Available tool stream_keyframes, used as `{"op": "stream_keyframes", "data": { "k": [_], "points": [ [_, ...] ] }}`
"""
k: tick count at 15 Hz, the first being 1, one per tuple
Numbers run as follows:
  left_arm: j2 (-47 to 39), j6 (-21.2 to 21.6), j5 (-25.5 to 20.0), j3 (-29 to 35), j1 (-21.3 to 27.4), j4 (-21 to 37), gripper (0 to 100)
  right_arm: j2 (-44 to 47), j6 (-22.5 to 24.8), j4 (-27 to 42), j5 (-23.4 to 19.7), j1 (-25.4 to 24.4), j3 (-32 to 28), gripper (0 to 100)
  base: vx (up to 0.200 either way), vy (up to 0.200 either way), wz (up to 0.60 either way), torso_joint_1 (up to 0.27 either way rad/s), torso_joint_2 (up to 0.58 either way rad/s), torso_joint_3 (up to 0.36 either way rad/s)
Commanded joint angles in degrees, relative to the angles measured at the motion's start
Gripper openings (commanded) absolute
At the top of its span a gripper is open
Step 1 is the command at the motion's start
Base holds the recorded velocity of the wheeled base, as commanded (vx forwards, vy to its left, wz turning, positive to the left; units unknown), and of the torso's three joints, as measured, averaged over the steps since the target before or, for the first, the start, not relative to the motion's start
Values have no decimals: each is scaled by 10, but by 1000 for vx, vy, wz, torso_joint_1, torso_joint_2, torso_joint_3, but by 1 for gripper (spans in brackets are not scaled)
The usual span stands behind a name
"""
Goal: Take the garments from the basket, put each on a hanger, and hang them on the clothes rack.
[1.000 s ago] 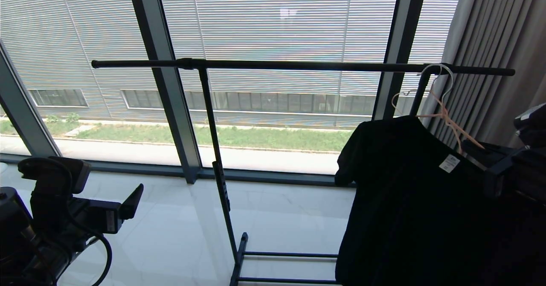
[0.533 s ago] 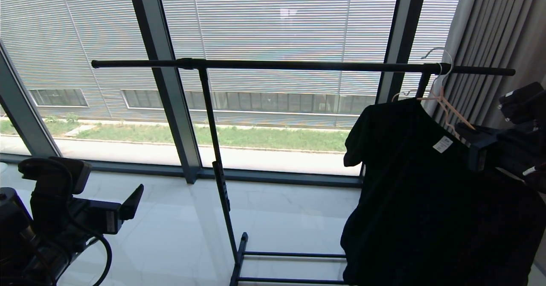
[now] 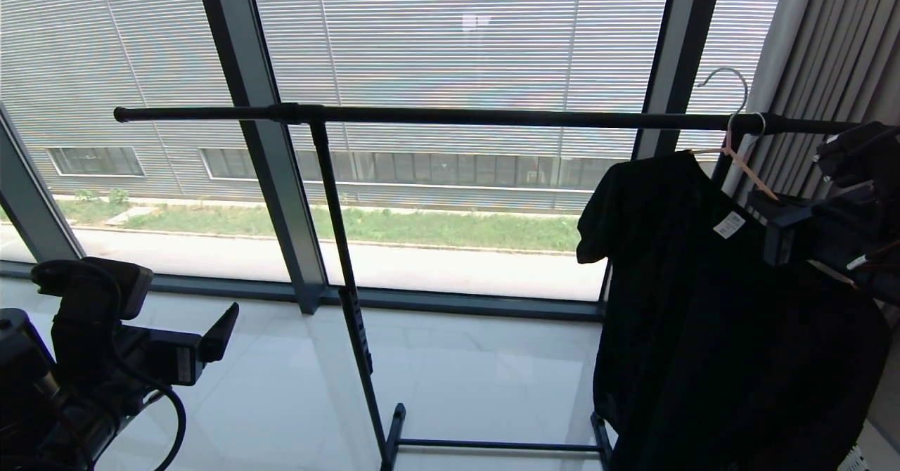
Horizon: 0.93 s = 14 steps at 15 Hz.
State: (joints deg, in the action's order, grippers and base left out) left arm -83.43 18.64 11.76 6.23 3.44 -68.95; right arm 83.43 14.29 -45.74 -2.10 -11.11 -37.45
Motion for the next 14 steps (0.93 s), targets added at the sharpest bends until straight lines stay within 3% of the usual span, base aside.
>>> {"op": "stream_keyframes", "data": {
  "k": [1,5,14],
  "points": [
    [-1,0,0,-1,0,0,100,2,0,-1,0,4,0,0,200,0,0,7,2,7],
    [-3,1,0,-3,0,0,100,13,-11,-1,-1,21,-4,0,200,0,0,4,2,1],
    [-3,1,4,-11,0,0,100,156,-47,-1,11,34,-105,0,0,0,0,0,0,0]
  ]
}}
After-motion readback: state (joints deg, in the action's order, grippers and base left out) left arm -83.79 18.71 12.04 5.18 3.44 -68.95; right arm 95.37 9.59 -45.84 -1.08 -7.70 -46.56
